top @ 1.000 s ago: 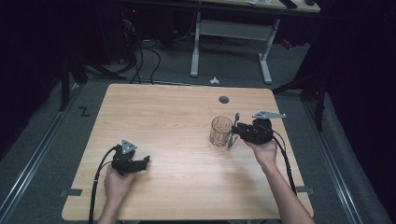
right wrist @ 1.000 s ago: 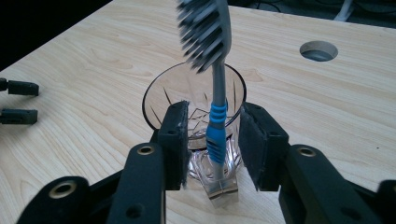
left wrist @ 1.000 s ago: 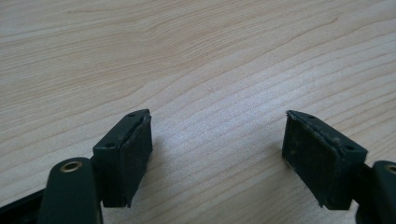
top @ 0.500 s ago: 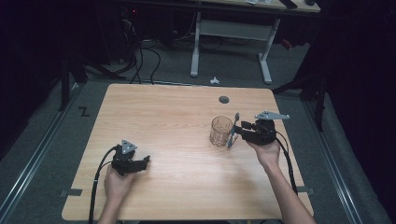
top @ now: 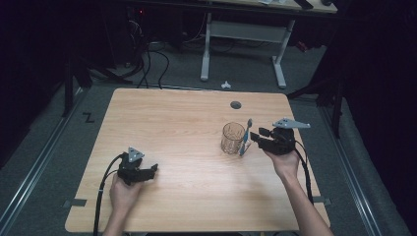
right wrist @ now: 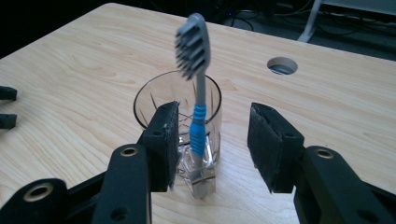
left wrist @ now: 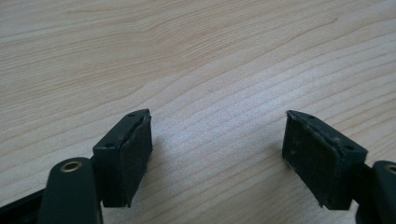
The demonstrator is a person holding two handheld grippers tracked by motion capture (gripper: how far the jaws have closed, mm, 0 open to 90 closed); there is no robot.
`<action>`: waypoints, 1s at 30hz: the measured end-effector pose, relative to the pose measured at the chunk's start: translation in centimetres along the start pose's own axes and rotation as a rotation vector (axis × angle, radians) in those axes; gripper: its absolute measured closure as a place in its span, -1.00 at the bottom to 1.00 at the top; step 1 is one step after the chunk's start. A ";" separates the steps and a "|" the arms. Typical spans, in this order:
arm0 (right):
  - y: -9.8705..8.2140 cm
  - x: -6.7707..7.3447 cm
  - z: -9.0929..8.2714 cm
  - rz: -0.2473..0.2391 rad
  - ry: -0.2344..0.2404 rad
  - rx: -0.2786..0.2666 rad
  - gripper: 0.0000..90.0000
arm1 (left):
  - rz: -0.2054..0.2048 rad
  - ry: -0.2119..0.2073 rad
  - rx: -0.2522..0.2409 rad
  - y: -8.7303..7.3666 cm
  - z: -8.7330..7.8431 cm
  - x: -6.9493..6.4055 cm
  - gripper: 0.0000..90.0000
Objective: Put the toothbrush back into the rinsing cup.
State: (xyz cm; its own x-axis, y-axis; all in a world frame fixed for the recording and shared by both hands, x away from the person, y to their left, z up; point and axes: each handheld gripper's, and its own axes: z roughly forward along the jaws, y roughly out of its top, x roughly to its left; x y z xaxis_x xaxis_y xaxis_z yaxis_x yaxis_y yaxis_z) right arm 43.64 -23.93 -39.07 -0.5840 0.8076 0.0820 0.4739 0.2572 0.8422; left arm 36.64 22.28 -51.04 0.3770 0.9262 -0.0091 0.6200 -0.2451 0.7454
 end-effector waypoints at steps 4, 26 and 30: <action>-0.4 -0.4 -0.4 0.019 -0.020 -0.001 0.20 | 0.000 0.000 0.000 0.0 0.0 0.0 -0.45; -1.3 -1.1 -2.4 0.048 -0.050 -0.041 0.26 | 0.001 0.000 0.001 0.0 0.0 0.0 -0.45; -1.4 -1.2 -2.7 0.049 -0.056 -0.052 0.27 | 0.001 0.000 0.001 0.0 0.0 0.0 -0.45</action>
State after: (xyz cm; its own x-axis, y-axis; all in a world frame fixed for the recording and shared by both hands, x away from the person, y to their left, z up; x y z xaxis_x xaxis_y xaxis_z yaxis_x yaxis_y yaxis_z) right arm 41.91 -26.73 -38.95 -0.5231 0.8470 0.0949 0.4653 0.1905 0.8644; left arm 36.63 22.28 -51.04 0.3775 0.9260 -0.0083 0.6201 -0.2461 0.7449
